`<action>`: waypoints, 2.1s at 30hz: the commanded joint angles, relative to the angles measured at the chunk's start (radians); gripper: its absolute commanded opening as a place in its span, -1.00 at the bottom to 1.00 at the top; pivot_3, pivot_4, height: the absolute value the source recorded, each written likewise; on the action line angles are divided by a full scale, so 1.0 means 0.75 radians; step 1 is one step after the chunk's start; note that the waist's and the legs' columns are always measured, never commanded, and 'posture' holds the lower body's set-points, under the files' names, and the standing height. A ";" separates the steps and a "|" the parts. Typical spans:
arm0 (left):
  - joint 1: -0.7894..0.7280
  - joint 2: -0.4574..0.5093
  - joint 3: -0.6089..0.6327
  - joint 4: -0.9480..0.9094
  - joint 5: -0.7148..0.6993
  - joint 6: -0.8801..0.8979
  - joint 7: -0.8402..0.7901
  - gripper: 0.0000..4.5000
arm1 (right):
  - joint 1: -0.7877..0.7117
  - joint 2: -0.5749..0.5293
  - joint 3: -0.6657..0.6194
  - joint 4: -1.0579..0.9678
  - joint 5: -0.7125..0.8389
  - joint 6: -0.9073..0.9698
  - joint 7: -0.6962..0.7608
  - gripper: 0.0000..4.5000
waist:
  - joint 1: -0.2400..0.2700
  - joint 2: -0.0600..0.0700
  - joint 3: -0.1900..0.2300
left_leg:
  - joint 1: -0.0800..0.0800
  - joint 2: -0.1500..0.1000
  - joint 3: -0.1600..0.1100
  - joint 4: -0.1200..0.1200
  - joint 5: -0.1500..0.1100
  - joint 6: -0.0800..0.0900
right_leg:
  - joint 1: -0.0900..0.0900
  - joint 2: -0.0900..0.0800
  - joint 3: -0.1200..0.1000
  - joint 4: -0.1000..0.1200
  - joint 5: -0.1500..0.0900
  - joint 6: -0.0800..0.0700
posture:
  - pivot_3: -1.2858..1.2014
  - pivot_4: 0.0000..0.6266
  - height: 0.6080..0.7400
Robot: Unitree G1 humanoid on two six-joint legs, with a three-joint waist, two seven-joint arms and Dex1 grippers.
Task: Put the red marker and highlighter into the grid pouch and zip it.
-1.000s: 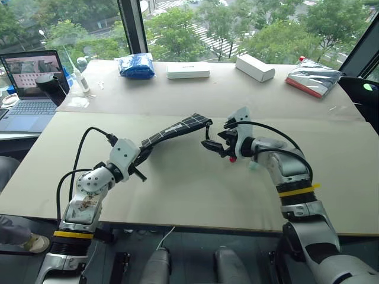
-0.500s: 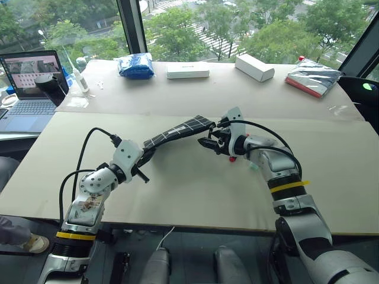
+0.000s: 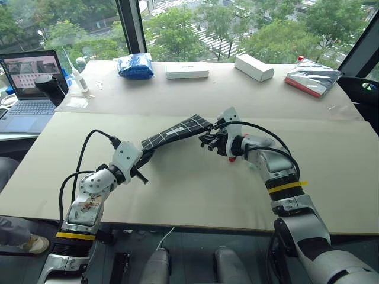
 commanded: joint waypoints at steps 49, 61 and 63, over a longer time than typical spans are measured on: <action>-0.146 -0.061 -0.043 0.157 0.036 -0.131 -0.066 -1.00 | -0.186 0.379 0.198 0.098 -0.008 -0.059 0.137 -0.98 | -0.004 0.000 0.000 | 0.000 0.000 0.000 -0.002 0.000 0.000 | -0.006 0.000 0.000 0.007 0.001 -0.001 | 0.03 -0.52 1.00; -0.116 -0.052 -0.021 -0.008 0.020 0.016 -0.056 -1.00 | -0.224 0.309 0.141 0.240 -0.081 -0.150 0.067 -0.98 | -0.003 0.000 0.000 | 0.000 0.000 0.000 -0.001 0.000 0.000 | -0.006 0.000 0.000 0.007 0.001 -0.001 | 0.03 -0.52 1.00; -0.112 -0.052 -0.019 -0.008 0.019 0.020 -0.058 -1.00 | -0.248 0.297 0.112 0.271 -0.078 -0.160 0.056 -0.98 | -0.003 0.000 0.000 | 0.000 0.000 0.000 -0.001 0.000 0.000 | -0.006 0.000 0.000 0.007 0.001 -0.001 | 0.03 -0.52 1.00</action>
